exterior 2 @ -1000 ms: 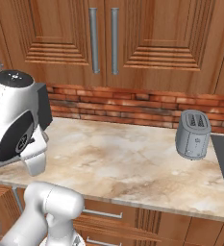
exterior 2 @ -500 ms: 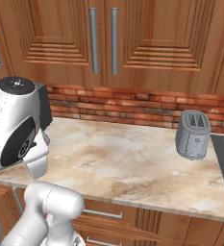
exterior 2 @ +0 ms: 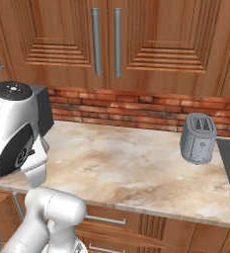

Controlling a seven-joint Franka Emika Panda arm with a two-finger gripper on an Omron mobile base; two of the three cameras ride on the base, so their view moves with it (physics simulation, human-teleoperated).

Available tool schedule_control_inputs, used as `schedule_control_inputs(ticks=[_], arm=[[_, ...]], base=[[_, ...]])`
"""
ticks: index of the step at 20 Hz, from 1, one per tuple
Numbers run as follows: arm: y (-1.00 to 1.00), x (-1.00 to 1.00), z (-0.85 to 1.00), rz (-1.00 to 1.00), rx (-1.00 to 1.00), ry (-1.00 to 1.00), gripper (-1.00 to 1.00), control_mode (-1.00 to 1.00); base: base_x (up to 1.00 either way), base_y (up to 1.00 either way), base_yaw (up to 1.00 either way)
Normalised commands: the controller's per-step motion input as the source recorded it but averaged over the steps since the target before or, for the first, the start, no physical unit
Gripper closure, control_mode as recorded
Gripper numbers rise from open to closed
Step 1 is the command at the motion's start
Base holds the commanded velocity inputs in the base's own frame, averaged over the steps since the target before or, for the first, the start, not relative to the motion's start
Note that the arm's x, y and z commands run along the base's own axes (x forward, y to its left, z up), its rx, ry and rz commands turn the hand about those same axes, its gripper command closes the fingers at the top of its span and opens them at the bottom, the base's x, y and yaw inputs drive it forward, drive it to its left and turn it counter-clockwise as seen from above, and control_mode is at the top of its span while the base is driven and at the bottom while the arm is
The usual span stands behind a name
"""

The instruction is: Place the tupperware on the second highest shelf of the fridge. Make space for the tupperware among the existing items by rearranging them on the shelves if needed. Close the fridge door when finished.

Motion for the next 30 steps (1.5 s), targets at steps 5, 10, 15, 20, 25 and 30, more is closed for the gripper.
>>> schedule_control_inputs(ticks=[5,10,15,20,25,30], arm=[[0.0,0.0,0.0,0.0,0.0,0.0,1.0,1.0],[0.0,0.0,0.0,0.0,0.0,0.0,1.0,1.0],[0.0,0.0,0.0,0.0,0.0,0.0,1.0,1.0],[0.0,0.0,0.0,0.0,0.0,0.0,1.0,1.0],[0.0,0.0,0.0,0.0,0.0,0.0,1.0,1.0],[0.0,0.0,0.0,0.0,0.0,0.0,1.0,1.0]], base=[[-0.51,0.0,0.12],[-0.61,0.0,0.32],[-0.57,0.0,0.48],[-0.19,0.29,0.56],[0.0,0.8,0.6],[0.02,1.0,0.55]])
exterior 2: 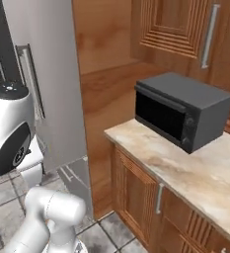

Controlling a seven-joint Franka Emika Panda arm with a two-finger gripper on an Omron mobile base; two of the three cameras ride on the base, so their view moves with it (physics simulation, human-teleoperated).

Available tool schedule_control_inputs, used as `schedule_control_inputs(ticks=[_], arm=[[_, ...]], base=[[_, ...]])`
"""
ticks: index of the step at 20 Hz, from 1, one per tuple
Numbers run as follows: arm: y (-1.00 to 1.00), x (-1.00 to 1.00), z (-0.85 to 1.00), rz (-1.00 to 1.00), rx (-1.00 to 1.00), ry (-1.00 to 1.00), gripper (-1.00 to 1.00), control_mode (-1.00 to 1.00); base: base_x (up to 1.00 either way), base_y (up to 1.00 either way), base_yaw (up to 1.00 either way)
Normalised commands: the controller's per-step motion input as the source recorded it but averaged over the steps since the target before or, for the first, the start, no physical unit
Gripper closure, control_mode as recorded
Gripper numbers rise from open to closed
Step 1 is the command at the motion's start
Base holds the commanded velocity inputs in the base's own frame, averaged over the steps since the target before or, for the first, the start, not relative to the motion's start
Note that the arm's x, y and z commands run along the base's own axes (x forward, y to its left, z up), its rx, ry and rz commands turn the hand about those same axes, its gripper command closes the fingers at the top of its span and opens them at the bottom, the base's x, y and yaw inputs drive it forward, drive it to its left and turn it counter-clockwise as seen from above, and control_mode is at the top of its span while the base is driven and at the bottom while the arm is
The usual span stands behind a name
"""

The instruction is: Place the tupperware on the second highest shelf of the fridge. Make space for the tupperware among the existing items by rearranging them on the shelves if needed. Close the fridge door when finished.

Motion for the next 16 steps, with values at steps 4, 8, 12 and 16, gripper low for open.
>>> schedule_control_inputs(ticks=[4,8,12,16], arm=[[0.0,0.0,0.0,0.0,0.0,0.0,1.0,1.0],[0.0,0.0,0.0,0.0,0.0,0.0,1.0,1.0],[0.0,0.0,0.0,0.0,0.0,0.0,1.0,1.0],[0.0,0.0,0.0,0.0,0.0,0.0,1.0,1.0]], base=[[0.06,1.0,0.55],[0.16,1.0,0.49],[0.4,1.0,0.36],[0.65,0.59,0.01]])
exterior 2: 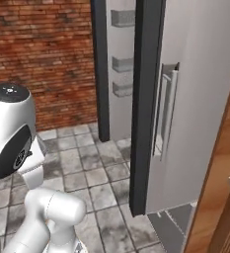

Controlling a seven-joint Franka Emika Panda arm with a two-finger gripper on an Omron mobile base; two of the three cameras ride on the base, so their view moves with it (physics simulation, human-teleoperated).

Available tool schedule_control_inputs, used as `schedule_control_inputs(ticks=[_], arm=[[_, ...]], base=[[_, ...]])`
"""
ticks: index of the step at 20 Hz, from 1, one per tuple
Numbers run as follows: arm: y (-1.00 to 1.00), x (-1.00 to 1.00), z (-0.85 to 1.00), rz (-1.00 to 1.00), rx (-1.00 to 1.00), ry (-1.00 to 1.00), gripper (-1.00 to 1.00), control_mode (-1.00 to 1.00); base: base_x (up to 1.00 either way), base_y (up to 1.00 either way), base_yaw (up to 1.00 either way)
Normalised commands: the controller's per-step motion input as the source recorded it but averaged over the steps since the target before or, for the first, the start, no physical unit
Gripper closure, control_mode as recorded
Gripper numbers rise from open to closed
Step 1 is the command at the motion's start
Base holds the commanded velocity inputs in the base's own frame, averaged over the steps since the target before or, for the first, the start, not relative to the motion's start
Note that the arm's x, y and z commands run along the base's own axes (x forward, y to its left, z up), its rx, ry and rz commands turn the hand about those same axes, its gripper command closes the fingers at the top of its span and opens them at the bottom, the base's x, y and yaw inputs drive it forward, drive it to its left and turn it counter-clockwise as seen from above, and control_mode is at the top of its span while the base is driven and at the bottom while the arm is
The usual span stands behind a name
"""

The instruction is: Place the tupperware on the second highest shelf of the fridge. Make space for the tupperware among the existing items by rearranging them on the shelves if needed. Close the fridge door when finished.

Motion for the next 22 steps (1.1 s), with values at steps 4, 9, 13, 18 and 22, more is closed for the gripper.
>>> schedule_control_inputs(ticks=[4,9,13,18,22], arm=[[0.0,0.0,0.0,0.0,0.0,0.0,1.0,1.0],[0.0,0.0,0.0,0.0,0.0,0.0,1.0,1.0],[0.0,0.0,0.0,0.0,0.0,0.0,1.0,1.0],[0.0,0.0,0.0,0.0,0.0,0.0,1.0,1.0],[0.0,0.0,0.0,0.0,0.0,0.0,1.0,1.0]], base=[[0.61,0.5,-0.22],[0.37,0.43,-0.5],[0.23,0.57,-0.61],[0.21,0.65,-0.62],[0.27,0.57,-0.57]])
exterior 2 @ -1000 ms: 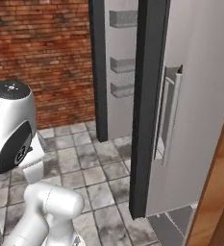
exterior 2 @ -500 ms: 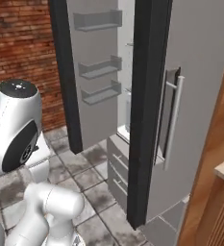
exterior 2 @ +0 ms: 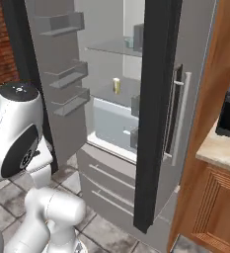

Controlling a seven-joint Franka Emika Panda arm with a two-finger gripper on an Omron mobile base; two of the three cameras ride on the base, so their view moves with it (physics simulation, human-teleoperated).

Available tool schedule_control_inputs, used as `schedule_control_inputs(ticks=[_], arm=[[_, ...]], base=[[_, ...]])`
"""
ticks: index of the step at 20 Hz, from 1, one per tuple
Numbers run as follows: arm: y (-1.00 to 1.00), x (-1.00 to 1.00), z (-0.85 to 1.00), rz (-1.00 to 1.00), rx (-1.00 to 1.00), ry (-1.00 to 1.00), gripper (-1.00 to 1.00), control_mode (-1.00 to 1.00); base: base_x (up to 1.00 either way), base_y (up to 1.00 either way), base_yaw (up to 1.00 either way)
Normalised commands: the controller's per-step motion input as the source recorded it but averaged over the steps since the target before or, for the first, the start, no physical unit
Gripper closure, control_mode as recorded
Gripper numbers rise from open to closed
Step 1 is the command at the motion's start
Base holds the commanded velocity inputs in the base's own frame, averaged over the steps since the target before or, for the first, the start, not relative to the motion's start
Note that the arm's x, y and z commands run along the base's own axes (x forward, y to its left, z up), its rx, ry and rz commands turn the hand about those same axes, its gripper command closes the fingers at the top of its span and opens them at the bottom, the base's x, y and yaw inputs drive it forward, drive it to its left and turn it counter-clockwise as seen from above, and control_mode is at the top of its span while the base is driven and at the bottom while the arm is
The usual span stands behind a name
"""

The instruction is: Place the tupperware on the second highest shelf of the fridge. Make space for the tupperware among the existing items by rearranging them on the shelves if needed. Close the fridge door when finished.

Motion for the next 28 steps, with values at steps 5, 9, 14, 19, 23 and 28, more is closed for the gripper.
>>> schedule_control_inputs(ticks=[5,9,14,19,23,28], arm=[[0.0,0.0,0.0,0.0,0.0,0.0,1.0,1.0],[0.0,0.0,0.0,0.0,0.0,0.0,1.0,1.0],[0.0,0.0,0.0,0.0,0.0,0.0,1.0,1.0],[0.0,0.0,0.0,0.0,0.0,0.0,1.0,1.0],[0.0,0.0,0.0,0.0,0.0,0.0,1.0,1.0],[0.0,0.0,0.0,0.0,0.0,0.0,1.0,1.0]], base=[[0.33,0.41,-0.55],[0.26,0.06,-0.5],[0.23,0.0,-0.46],[0.39,0.11,-0.26],[0.49,0.35,-0.17],[0.55,0.41,-0.06]])
